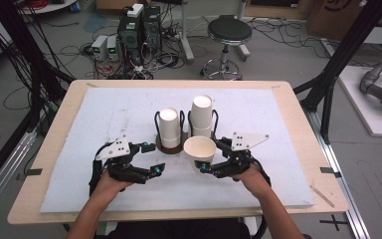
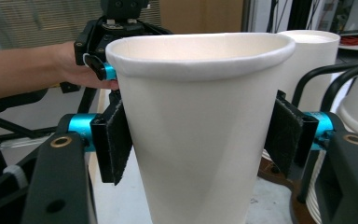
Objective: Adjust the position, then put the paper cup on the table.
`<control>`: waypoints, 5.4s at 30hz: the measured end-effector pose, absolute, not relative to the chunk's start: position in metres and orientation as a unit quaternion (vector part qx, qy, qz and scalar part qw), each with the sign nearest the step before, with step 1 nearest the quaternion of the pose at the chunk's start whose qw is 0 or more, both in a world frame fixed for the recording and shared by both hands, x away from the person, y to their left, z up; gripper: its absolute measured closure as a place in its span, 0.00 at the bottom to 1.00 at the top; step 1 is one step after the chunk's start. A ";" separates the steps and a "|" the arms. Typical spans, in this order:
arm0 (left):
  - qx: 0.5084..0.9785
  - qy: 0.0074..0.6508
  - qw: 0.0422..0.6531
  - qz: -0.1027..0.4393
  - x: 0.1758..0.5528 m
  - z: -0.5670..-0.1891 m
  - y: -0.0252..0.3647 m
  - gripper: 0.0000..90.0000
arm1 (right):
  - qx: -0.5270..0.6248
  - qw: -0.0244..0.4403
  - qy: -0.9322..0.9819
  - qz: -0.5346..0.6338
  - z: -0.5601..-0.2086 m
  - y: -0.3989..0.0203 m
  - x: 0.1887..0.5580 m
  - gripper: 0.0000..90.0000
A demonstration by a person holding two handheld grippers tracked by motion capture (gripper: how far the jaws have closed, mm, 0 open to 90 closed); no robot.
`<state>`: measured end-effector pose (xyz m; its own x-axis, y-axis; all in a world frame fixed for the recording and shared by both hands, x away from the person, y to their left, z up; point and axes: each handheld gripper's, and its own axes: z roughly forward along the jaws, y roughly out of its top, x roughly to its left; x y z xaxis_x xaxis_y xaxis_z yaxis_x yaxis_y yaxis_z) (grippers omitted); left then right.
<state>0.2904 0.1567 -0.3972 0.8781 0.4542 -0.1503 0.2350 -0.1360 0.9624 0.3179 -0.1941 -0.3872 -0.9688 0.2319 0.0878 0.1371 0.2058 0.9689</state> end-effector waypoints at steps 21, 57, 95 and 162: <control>0.735 0.254 0.619 0.112 0.287 -0.396 0.167 0.24 | 0.132 0.061 0.768 0.623 -0.383 -0.214 0.315 0.36; 0.705 0.272 0.634 0.165 0.293 -0.411 0.210 0.24 | 0.322 0.246 0.710 0.576 -0.389 -0.304 0.348 0.36; 0.706 0.286 0.628 0.157 0.293 -0.418 0.212 0.24 | 0.447 0.239 0.738 0.446 -0.432 -0.308 0.394 0.29; 0.705 0.290 0.628 0.156 0.295 -0.418 0.210 0.24 | 0.408 0.215 0.753 0.469 -0.430 -0.349 0.323 0.22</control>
